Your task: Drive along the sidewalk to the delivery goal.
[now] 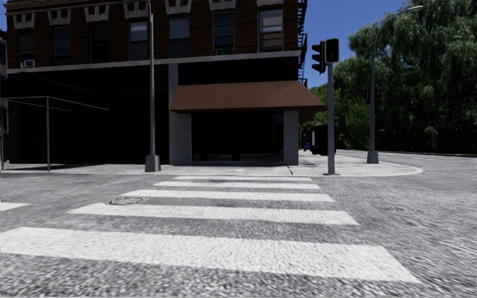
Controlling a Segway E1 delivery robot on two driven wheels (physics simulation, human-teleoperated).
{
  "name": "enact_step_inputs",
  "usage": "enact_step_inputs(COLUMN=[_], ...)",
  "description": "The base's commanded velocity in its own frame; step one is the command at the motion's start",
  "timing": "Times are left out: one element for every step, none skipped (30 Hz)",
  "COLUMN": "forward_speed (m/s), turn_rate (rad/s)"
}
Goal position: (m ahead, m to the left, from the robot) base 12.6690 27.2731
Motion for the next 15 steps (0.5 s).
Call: enact_step_inputs(forward_speed=[1.41, 1.59, 1.59, 2.00, 2.00, 2.00, 2.00, 2.00, 2.00, 2.00, 2.00, 2.00, 2.00, 2.00, 2.00], turn_rate=[-0.33, -0.33, -0.33, -0.32, -0.24, -0.08, 0.00, 0.00, 0.00, 0.00, 0.00, 0.00, 0.00, 0.00, 0.00])
